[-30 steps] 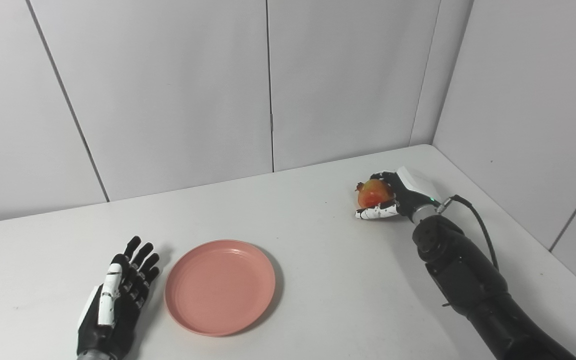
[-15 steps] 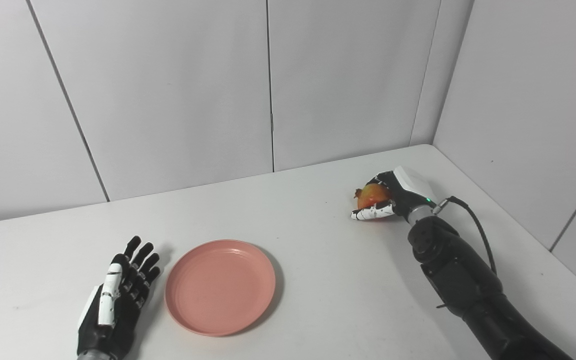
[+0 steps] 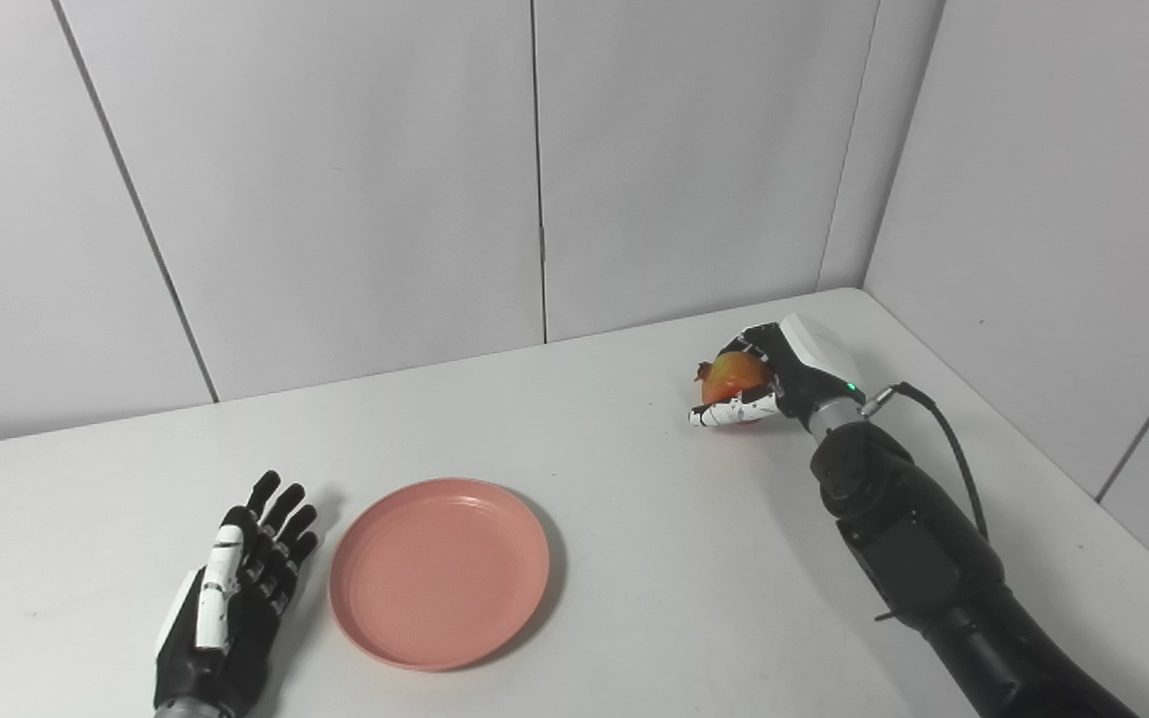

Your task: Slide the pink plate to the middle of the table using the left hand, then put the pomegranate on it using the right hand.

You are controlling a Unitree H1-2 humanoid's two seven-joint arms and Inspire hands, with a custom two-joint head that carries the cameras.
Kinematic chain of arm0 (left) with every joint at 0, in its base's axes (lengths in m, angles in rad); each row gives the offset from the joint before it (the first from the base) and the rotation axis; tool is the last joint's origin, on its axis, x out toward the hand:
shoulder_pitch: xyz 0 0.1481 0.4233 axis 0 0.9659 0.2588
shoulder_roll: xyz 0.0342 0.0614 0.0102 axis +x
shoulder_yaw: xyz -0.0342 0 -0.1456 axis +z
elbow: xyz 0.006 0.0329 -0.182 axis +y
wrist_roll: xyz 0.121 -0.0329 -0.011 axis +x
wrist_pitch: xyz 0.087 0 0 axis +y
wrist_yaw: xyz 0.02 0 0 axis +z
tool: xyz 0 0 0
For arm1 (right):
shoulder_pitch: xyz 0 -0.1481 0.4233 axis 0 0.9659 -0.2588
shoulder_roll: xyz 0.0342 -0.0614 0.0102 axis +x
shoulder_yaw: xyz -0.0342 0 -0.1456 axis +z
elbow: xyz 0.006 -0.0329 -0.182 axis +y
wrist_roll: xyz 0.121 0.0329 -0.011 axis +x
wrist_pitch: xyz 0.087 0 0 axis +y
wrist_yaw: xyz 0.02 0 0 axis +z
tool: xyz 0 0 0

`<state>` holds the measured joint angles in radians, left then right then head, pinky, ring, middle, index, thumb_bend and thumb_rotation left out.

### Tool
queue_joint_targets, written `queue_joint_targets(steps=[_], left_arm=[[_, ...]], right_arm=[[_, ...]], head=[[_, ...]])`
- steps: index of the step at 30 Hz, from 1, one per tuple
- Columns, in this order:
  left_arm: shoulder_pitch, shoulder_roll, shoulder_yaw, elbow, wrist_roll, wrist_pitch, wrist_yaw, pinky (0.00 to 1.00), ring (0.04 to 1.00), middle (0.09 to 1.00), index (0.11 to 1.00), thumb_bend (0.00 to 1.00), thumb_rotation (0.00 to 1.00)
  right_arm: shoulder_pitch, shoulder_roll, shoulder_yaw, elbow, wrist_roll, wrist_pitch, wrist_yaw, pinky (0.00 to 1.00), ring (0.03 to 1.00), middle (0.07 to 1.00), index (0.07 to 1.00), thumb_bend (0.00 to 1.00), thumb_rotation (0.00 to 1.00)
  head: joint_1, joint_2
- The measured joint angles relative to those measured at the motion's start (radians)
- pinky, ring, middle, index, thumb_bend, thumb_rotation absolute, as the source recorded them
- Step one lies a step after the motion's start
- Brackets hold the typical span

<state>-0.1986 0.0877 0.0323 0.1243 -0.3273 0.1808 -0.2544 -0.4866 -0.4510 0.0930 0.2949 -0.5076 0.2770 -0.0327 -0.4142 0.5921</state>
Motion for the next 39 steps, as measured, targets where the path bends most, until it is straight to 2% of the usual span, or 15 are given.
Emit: queue_joint_targets(steps=[7, 11, 18, 20, 23, 26, 28, 33, 36, 38, 39], left_arm=[[0.0, -0.002, -0.003, 0.0, 0.004, -0.001, 0.006, 0.97, 0.959, 0.963, 0.966, 0.42, 1.0], [0.0, -0.009, -0.005, -0.001, 0.009, -0.002, 0.016, 0.97, 0.954, 0.96, 0.961, 0.42, 1.0], [0.0, -0.029, -0.014, -0.001, 0.033, -0.009, 0.021, 0.96, 0.957, 0.963, 0.965, 0.43, 1.0], [-0.001, -0.03, -0.016, 0.0, 0.038, -0.012, 0.021, 0.96, 0.956, 0.963, 0.964, 0.44, 1.0], [-0.001, -0.036, -0.017, 0.002, 0.048, -0.019, 0.027, 0.96, 0.954, 0.961, 0.962, 0.44, 1.0], [-0.001, -0.047, -0.023, 0.002, 0.07, -0.022, 0.04, 0.95, 0.95, 0.958, 0.958, 0.44, 1.0], [-0.001, -0.056, -0.025, 0.001, 0.078, -0.022, 0.046, 0.95, 0.953, 0.96, 0.962, 0.44, 1.0], [-0.002, -0.075, -0.036, -0.004, 0.11, -0.022, 0.073, 0.94, 0.943, 0.953, 0.952, 0.44, 1.0], [-0.003, -0.093, -0.042, -0.005, 0.13, -0.022, 0.096, 0.92, 0.933, 0.945, 0.944, 0.43, 1.0], [-0.005, -0.105, -0.047, -0.004, 0.14, -0.022, 0.113, 0.92, 0.93, 0.942, 0.942, 0.44, 1.0], [-0.006, -0.111, -0.05, -0.005, 0.152, -0.022, 0.123, 0.92, 0.927, 0.941, 0.941, 0.44, 1.0]], right_arm=[[0.023, 0.001, -0.012, -0.134, -0.003, 0.026, 0.025, 0.21, 0.26, 0.331, 0.377, 0.47, 0.12], [0.027, 0.003, -0.011, -0.214, -0.013, 0.068, 0.058, 0.22, 0.269, 0.339, 0.38, 0.47, 0.14], [0.031, 0.028, -0.002, -0.338, -0.019, 0.092, 0.106, 0.24, 0.294, 0.362, 0.388, 0.47, 0.11], [0.033, 0.034, 0.005, -0.365, -0.018, 0.093, 0.121, 0.21, 0.261, 0.331, 0.362, 0.47, 0.1], [0.033, 0.042, 0.022, -0.409, -0.025, 0.101, 0.149, 0.19, 0.245, 0.318, 0.365, 0.48, 0.11], [0.032, 0.067, 0.048, -0.438, -0.046, 0.105, 0.159, 0.24, 0.296, 0.37, 0.417, 0.48, 0.1], [0.03, 0.09, 0.062, -0.441, -0.05, 0.104, 0.168, 0.24, 0.292, 0.369, 0.415, 0.48, 0.11], [0.021, 0.134, 0.107, -0.441, -0.05, 0.1, 0.181, 0.2, 0.25, 0.325, 0.381, 0.48, 0.05], [0.02, 0.158, 0.142, -0.435, -0.051, 0.077, 0.183, 0.22, 0.27, 0.347, 0.393, 0.48, 0.07], [0.02, 0.171, 0.163, -0.424, -0.052, 0.053, 0.183, 0.24, 0.287, 0.367, 0.412, 0.47, 0.09], [0.02, 0.178, 0.175, -0.417, -0.053, 0.047, 0.185, 0.24, 0.289, 0.369, 0.412, 0.47, 0.09]], head=[[0.02, 0.002], [0.032, 0.002], [0.069, 0.005], [0.081, 0.006], [0.095, 0.008], [0.13, 0.008], [0.149, 0.009], [0.215, 0.011], [0.247, 0.014], [0.316, 0.02], [0.316, 0.02]])
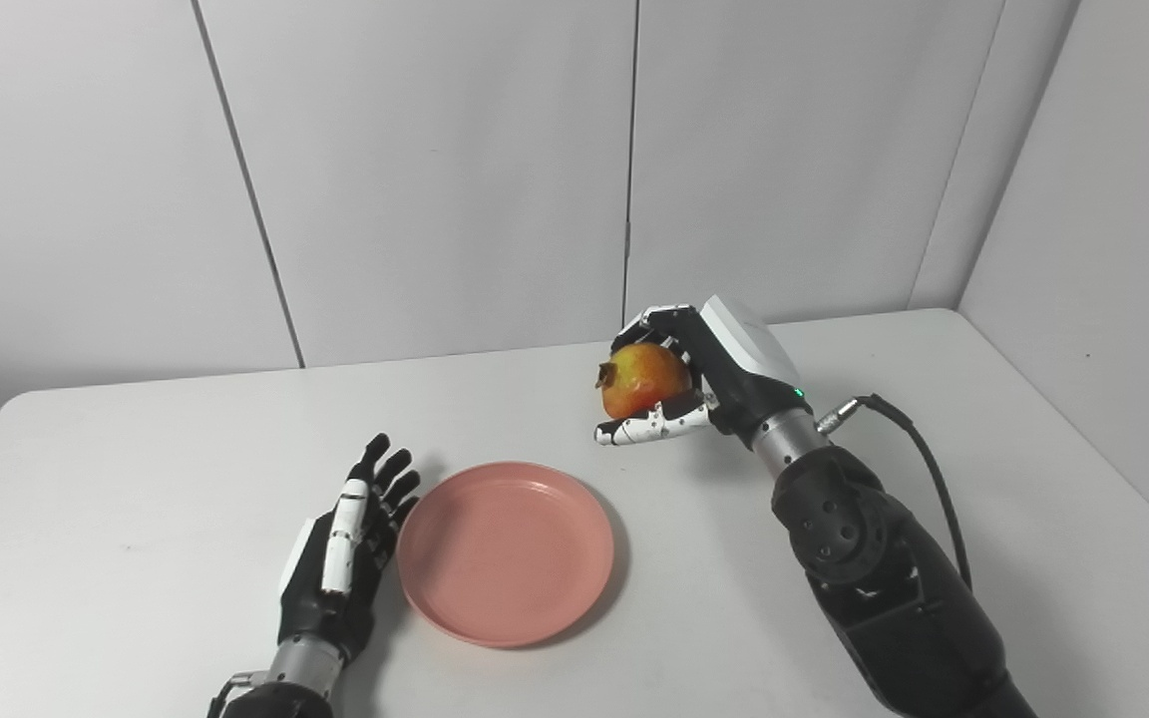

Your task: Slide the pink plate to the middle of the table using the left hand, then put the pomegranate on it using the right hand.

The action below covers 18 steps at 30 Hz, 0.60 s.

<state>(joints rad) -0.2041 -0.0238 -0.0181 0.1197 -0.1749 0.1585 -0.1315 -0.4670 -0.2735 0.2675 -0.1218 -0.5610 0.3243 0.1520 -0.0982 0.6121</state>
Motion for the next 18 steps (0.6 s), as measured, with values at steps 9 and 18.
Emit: queue_joint_targets(steps=[9, 18], left_arm=[[-0.018, -0.053, -0.01, 0.028, 0.047, -0.018, 0.061, 0.93, 0.937, 0.946, 0.944, 0.42, 1.0], [-0.028, -0.089, -0.023, 0.052, 0.114, -0.049, 0.117, 0.9, 0.928, 0.941, 0.942, 0.42, 1.0]], right_arm=[[-0.005, 0.034, 0.043, 0.044, -0.007, -0.031, 0.008, 0.22, 0.273, 0.344, 0.388, 0.48, 0.07], [-0.008, 0.074, 0.101, 0.121, -0.007, -0.07, 0.029, 0.22, 0.289, 0.356, 0.435, 0.49, 0.01]], head=[[0.112, 0.021], [0.196, 0.044]])
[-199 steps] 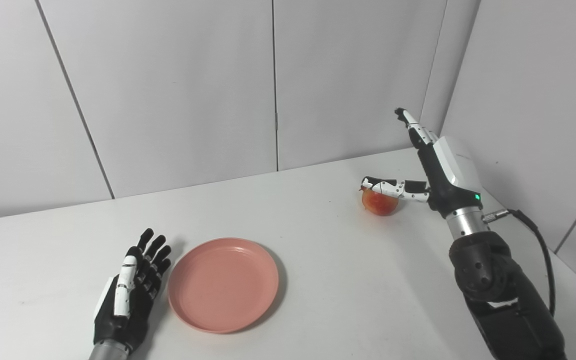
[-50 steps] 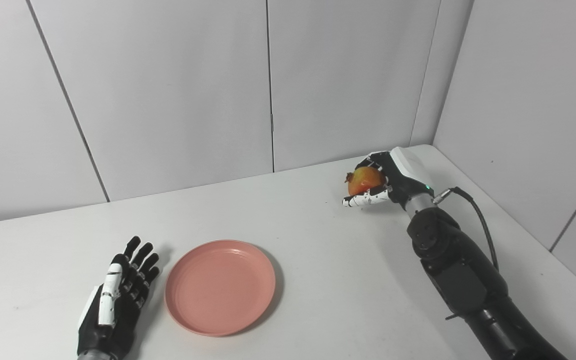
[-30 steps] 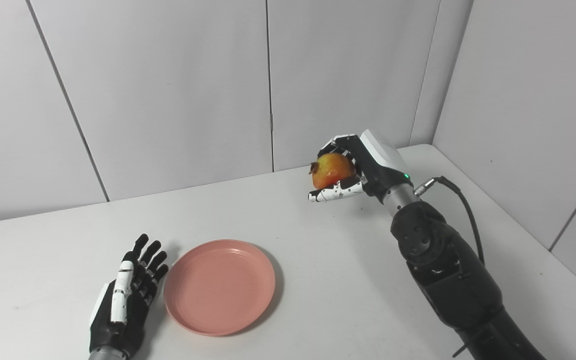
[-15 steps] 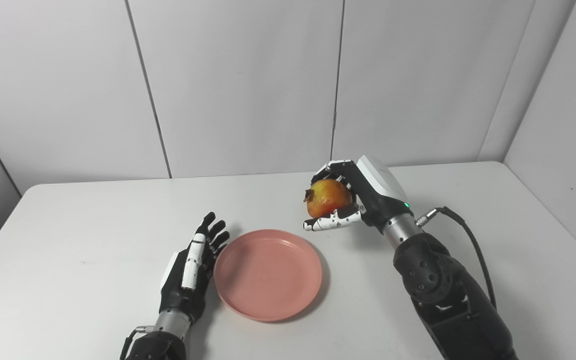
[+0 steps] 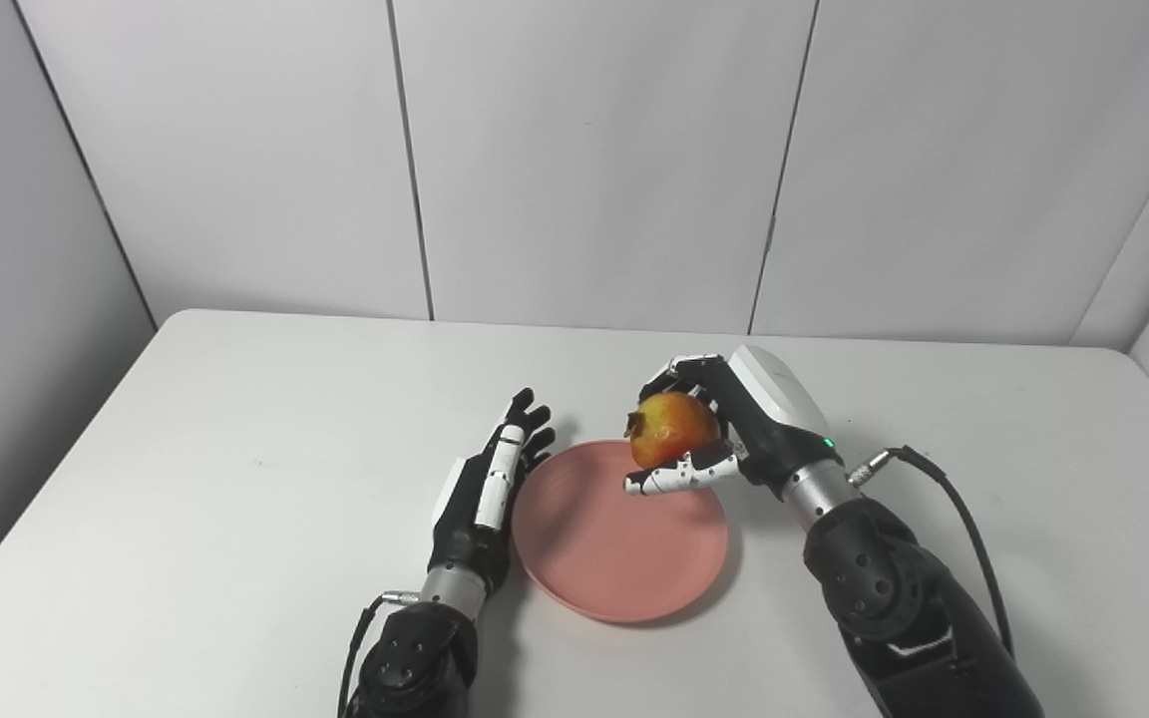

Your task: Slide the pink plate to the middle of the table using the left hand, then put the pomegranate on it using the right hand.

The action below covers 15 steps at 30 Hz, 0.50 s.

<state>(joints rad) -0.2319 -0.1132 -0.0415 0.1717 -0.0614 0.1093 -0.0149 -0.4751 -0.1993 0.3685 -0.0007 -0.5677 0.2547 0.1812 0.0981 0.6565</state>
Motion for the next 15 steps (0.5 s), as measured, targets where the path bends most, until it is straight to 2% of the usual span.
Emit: queue_joint_targets(steps=[6, 11, 15], left_arm=[[0.0, -0.018, -0.004, 0.021, 0.059, -0.04, 0.047, 0.89, 0.918, 0.932, 0.938, 0.42, 1.0], [0.0, -0.032, 0.003, 0.025, 0.062, -0.048, 0.062, 0.89, 0.92, 0.937, 0.946, 0.41, 1.0], [0.0, -0.035, 0.004, 0.027, 0.062, -0.056, 0.064, 0.88, 0.916, 0.933, 0.939, 0.41, 1.0]], right_arm=[[0.002, 0.026, 0.03, 0.058, -0.009, -0.023, -0.002, 0.24, 0.314, 0.385, 0.456, 0.48, 0.09], [0.005, 0.036, 0.058, 0.075, -0.036, -0.03, 0.0, 0.25, 0.319, 0.392, 0.461, 0.46, 0.05], [0.009, 0.04, 0.071, 0.105, -0.045, -0.034, -0.001, 0.25, 0.321, 0.396, 0.465, 0.45, 0.07]], head=[[0.006, 0.003], [0.008, 0.008], [0.005, 0.009]])
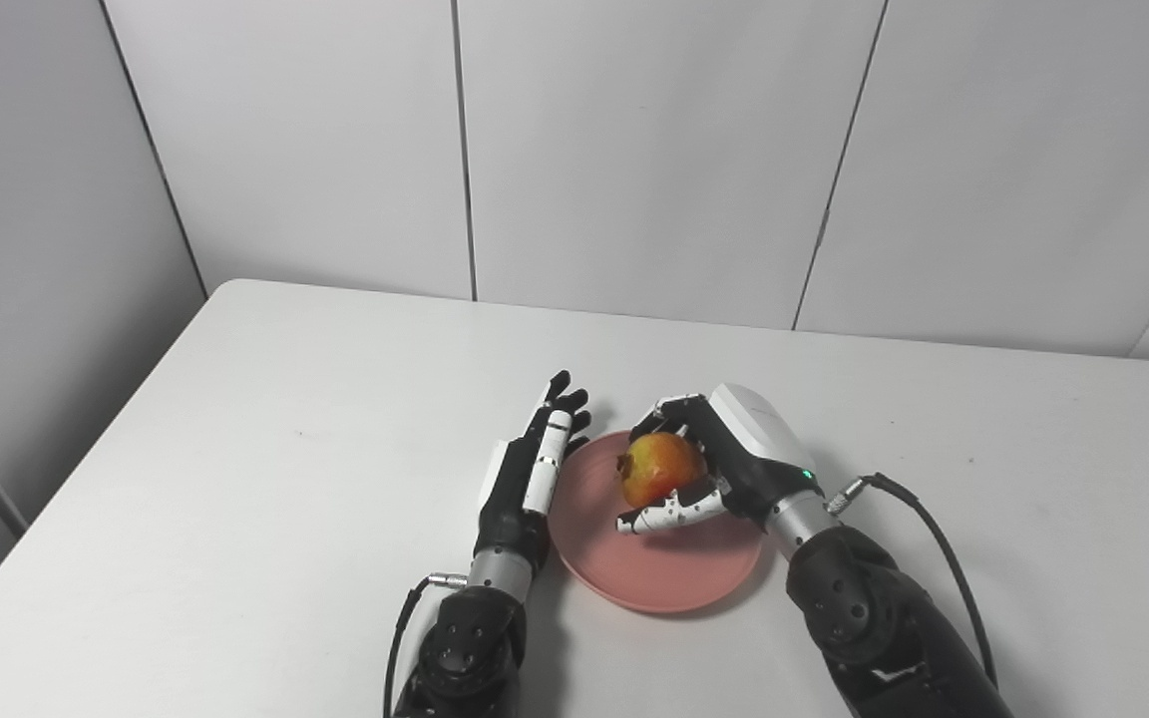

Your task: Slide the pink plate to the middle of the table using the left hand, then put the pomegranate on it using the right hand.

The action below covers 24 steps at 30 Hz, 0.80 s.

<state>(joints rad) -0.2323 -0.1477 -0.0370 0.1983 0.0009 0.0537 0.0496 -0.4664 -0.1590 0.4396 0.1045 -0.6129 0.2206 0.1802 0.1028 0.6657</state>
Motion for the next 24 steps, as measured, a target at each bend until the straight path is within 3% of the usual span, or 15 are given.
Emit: queue_joint_targets(steps=[11, 24], left_arm=[[0.0, -0.003, 0.002, 0.022, 0.003, -0.042, 0.013, 0.89, 0.912, 0.929, 0.929, 0.43, 1.0], [0.0, -0.005, 0.004, 0.025, 0.002, -0.048, 0.014, 0.87, 0.905, 0.923, 0.927, 0.42, 1.0]], right_arm=[[0.004, 0.02, 0.015, 0.061, -0.026, -0.047, -0.041, 0.26, 0.339, 0.412, 0.512, 0.47, 0.05], [0.004, 0.02, 0.026, 0.063, -0.059, -0.05, -0.045, 0.26, 0.33, 0.39, 0.458, 0.48, 0.09]], head=[[-0.003, 0.006], [-0.009, 0.02]])
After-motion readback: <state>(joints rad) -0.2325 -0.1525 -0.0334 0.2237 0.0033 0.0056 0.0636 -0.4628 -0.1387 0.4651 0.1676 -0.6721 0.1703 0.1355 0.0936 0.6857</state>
